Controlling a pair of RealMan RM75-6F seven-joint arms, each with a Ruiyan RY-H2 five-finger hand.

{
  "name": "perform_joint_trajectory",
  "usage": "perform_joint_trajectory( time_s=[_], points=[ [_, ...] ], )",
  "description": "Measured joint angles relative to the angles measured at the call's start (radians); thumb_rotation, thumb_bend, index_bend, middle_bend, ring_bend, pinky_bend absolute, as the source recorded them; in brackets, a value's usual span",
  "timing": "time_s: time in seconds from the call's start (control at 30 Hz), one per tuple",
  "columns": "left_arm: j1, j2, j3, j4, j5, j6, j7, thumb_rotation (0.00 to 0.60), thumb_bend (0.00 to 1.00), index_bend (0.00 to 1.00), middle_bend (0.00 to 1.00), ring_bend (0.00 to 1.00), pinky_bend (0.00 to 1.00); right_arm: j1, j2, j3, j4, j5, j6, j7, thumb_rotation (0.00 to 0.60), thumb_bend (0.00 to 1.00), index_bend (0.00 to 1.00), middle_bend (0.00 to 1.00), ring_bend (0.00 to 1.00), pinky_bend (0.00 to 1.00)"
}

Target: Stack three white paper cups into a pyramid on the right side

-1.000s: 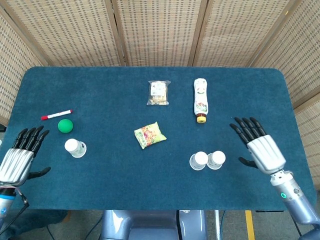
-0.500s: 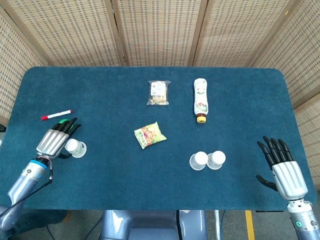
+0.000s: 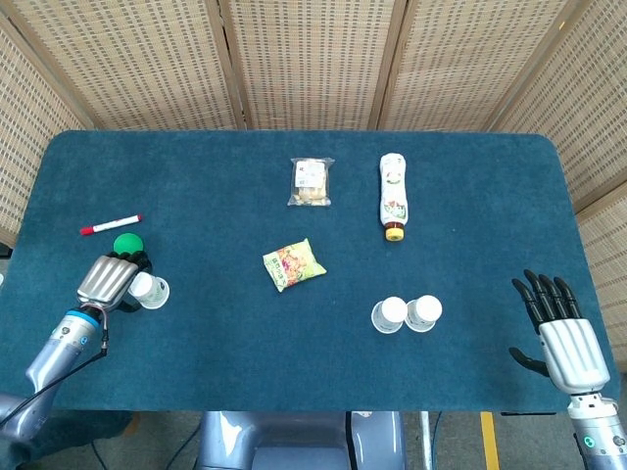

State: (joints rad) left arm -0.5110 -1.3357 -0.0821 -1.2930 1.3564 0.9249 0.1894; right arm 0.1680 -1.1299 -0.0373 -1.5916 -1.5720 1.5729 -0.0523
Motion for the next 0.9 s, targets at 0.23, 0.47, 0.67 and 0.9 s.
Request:
perform_joint_trajectory(
  time_s=[0.23, 0.47, 0.67, 0.9],
  points=[
    [0.001, 0.000, -0.006, -0.004, -0.020, 0.027, 0.004, 0.600, 0.04, 0.59, 0.44, 0.48, 0.48, -0.011, 0.004, 0.014, -0.008, -0.009, -0.005, -0.001, 0.600, 0.00, 0.02, 0.03, 0.00, 0.00],
    [-0.010, 0.032, -0.012, -0.068, 0.036, 0.069, -0.043, 0.600, 0.04, 0.56, 0.44, 0.48, 0.47, -0.020, 0.008, 0.027, -0.016, -0.015, -0.009, -0.007, 0.600, 0.00, 0.03, 0.04, 0.00, 0.00],
    [-0.071, 0.062, -0.031, -0.200, 0.133, 0.085, -0.061, 0.600, 0.04, 0.56, 0.44, 0.48, 0.47, -0.026, 0.012, 0.040, -0.028, -0.017, -0.009, -0.021, 0.600, 0.00, 0.03, 0.05, 0.00, 0.00],
    [-0.214, 0.027, -0.069, -0.316, 0.145, -0.031, -0.004, 0.600, 0.03, 0.56, 0.44, 0.48, 0.47, -0.035, 0.014, 0.052, -0.034, -0.011, -0.012, -0.034, 0.600, 0.00, 0.03, 0.05, 0.00, 0.00]
  ],
)
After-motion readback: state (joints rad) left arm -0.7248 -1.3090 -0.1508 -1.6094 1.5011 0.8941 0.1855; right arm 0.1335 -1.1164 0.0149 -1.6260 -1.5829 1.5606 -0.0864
